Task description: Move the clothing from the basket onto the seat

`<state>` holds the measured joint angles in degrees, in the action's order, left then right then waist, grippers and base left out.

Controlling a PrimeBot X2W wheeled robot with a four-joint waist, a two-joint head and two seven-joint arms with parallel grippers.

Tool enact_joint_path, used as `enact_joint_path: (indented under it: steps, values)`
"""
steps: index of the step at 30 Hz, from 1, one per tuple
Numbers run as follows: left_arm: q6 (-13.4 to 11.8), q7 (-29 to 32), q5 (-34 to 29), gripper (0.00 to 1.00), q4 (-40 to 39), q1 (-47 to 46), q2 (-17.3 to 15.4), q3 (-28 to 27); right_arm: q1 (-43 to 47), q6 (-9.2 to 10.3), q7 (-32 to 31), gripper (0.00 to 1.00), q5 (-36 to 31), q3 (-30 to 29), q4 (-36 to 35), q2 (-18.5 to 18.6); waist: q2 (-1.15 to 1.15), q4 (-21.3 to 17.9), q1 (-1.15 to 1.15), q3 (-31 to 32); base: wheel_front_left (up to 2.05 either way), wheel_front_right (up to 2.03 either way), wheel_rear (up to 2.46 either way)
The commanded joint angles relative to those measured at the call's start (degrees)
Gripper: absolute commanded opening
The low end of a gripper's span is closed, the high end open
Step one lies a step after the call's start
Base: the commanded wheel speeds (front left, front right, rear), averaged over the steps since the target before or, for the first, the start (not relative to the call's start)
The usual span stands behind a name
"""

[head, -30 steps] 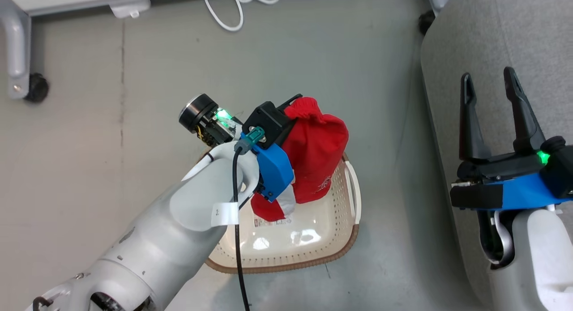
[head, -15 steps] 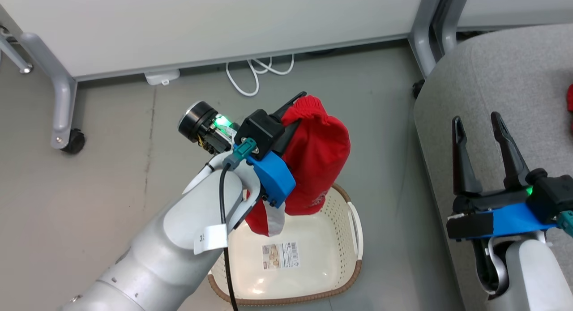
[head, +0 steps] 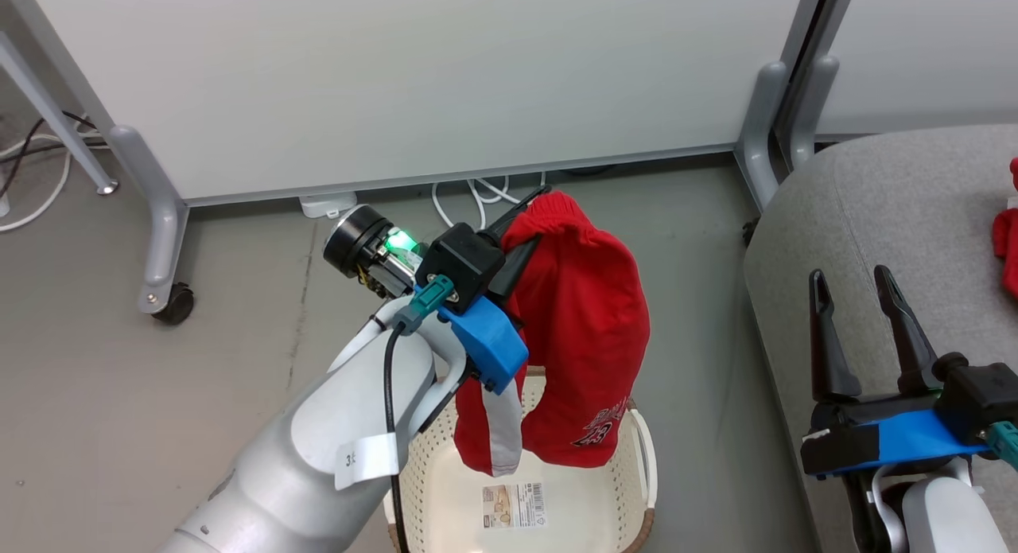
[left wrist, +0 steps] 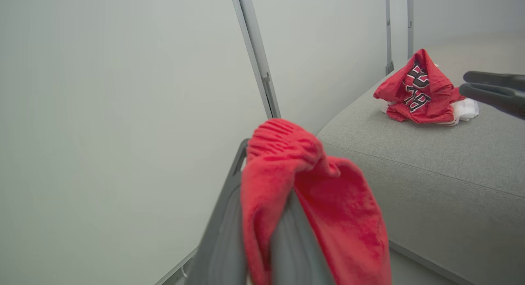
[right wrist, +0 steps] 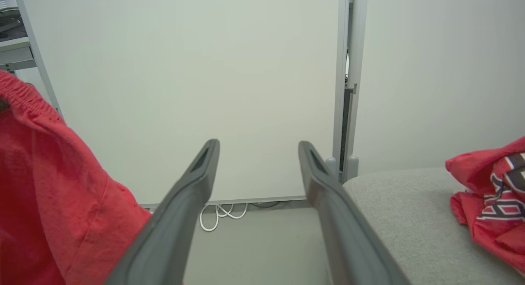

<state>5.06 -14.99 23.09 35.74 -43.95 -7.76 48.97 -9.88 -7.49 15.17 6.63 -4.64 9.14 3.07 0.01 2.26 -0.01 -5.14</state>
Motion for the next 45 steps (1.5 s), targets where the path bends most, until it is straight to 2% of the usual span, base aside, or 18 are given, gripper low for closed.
enact_joint_path:
  steps: [1,15,20,31,38,45]
  values:
    - [-0.07,-0.29,-0.5,0.0,-0.49,0.67,-0.14,-0.52,1.18,-0.01,-0.04,1.0,0.3,-0.15,0.03,-0.16,-0.01,0.51,0.01,0.58,0.0,0.0,0.0]
    - [0.39,-0.29,-1.75,0.0,-2.2,2.25,-0.24,-1.43,1.19,-0.01,-0.04,1.0,0.81,1.67,0.04,-0.21,-0.01,1.42,0.01,1.68,0.0,0.0,0.0]
    - [0.37,-0.29,-2.12,0.0,-2.38,2.13,-0.04,-1.64,-0.47,-0.01,-0.04,1.0,0.19,6.44,0.14,0.01,-0.01,1.45,0.01,1.6,0.0,0.0,0.0]
    - [0.66,-0.29,-3.32,0.0,-3.78,1.07,1.52,-1.11,-6.7,-0.01,-0.04,1.0,1.16,19.2,2.81,3.59,-0.01,2.86,0.01,1.08,0.0,0.0,0.0]
    - [0.88,-0.29,-3.98,0.0,-4.87,0.76,2.56,-0.2,-10.85,-0.01,-0.05,1.0,1.48,23.66,6.98,5.84,-0.01,4.26,0.01,0.59,0.0,0.0,0.0]
    - [1.24,-0.29,-4.41,0.0,-5.95,0.57,3.5,0.84,-13.5,-0.01,-0.04,1.0,1.76,27.18,14.16,7.07,-0.01,5.5,0.01,0.46,0.0,0.0,0.0]
